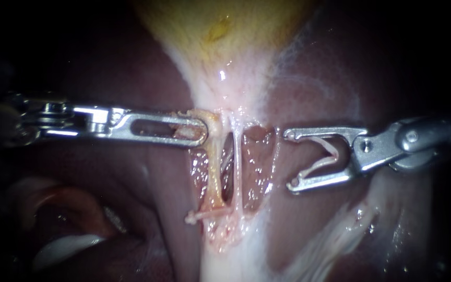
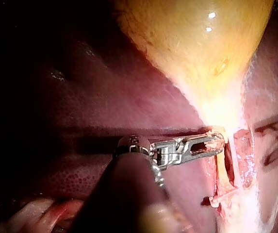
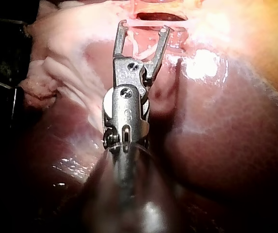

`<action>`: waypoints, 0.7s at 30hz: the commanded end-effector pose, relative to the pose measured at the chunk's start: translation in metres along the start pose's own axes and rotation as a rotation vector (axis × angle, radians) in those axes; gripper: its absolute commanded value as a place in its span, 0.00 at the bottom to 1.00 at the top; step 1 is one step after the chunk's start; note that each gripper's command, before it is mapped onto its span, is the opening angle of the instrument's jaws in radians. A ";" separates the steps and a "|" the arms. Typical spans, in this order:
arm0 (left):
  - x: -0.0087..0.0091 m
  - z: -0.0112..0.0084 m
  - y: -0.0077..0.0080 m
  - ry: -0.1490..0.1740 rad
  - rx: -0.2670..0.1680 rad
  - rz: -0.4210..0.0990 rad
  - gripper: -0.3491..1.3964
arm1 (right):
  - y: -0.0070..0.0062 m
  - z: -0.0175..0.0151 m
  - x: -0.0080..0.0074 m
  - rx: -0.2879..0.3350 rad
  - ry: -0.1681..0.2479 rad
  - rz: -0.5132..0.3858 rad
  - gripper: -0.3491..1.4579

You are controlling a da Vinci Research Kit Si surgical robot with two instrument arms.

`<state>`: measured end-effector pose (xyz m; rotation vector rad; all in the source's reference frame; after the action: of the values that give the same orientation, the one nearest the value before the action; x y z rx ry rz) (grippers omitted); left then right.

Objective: Clipping second clip left tube

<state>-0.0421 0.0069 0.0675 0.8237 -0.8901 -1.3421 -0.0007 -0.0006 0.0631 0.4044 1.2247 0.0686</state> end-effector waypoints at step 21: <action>-0.0005 -0.0055 -0.0049 0.004 0.014 -0.028 0.00 | -0.0003 0.0020 -0.0004 0.001 0.000 -0.003 0.47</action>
<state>-0.0393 0.0071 0.0606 0.8512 -0.8878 -1.3610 0.0014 -0.0018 0.0642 0.4019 1.2256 0.0642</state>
